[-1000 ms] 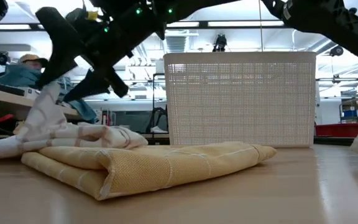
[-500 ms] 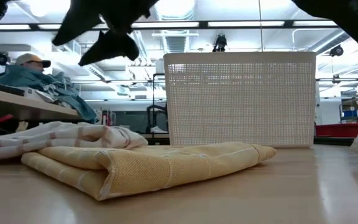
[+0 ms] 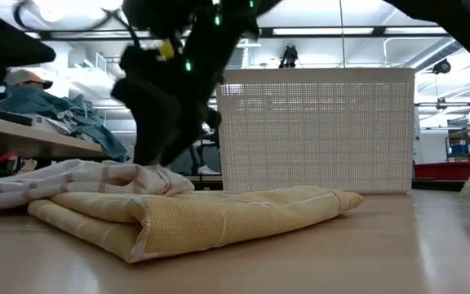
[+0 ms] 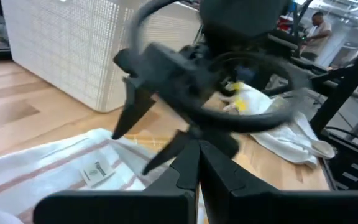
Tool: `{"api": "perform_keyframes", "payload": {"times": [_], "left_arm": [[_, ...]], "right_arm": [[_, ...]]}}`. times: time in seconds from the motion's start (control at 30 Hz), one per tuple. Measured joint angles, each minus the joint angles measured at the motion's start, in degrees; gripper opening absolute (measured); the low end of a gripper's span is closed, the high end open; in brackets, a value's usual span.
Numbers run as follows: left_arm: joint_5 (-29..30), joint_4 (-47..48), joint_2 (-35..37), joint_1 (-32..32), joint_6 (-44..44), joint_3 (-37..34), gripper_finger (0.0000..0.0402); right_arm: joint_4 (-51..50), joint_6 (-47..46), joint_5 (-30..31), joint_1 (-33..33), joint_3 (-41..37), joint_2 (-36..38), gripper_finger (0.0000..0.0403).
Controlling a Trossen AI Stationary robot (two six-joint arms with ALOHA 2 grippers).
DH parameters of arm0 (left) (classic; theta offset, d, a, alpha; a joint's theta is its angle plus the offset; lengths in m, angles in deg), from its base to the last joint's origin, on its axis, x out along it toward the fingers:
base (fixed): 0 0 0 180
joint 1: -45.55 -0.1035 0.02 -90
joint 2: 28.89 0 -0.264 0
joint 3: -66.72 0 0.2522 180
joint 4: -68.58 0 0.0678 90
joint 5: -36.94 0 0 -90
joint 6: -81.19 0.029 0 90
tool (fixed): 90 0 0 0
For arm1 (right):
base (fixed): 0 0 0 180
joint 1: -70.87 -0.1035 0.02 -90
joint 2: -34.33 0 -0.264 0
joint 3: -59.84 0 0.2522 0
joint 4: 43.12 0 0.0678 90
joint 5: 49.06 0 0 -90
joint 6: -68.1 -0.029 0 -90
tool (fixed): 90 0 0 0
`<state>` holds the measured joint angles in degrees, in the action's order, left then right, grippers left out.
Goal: Fold towel
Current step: Fold the brown patterned towel
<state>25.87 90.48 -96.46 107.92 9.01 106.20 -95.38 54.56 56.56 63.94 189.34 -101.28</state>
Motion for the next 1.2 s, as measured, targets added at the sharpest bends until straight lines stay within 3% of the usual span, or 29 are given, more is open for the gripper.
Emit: {"api": "perform_keyframes", "payload": {"times": [0.23,0.37,0.43,0.67,0.83,0.93,1.1,1.2], "left_arm": [[0.69,-0.11,-3.27,0.02,1.35,2.44,0.0000],[1.33,-0.04,-3.67,0.02,2.61,3.09,0.0000],[1.32,0.01,-3.53,0.01,2.98,3.51,0.0000],[1.77,-0.10,-3.22,-1.00,3.74,5.86,0.0000],[1.23,-0.04,-3.10,-11.01,3.05,7.73,0.0000],[-9.57,-0.15,-3.72,-22.25,4.12,9.01,0.0000],[-40.42,0.23,-7.75,-39.88,12.32,11.86,0.0000],[-49.74,2.58,-11.17,-44.50,15.15,15.28,0.0000]], "right_arm": [[11.55,0.41,0.30,0.38,-2.64,-0.07,0.0252],[18.02,4.22,-6.75,-1.12,-2.95,-0.09,0.0238],[17.90,6.04,-6.76,-2.04,-3.11,0.57,0.0231],[13.48,6.13,5.10,-2.28,-8.42,6.78,0.0213],[15.11,1.90,7.30,-0.26,-22.61,15.73,0.0208],[19.13,0.63,7.54,0.93,-31.89,23.21,0.0208],[25.65,0.56,6.70,1.59,-44.41,32.81,0.0209],[27.56,0.50,6.68,1.85,-48.88,36.98,0.0205]]}}
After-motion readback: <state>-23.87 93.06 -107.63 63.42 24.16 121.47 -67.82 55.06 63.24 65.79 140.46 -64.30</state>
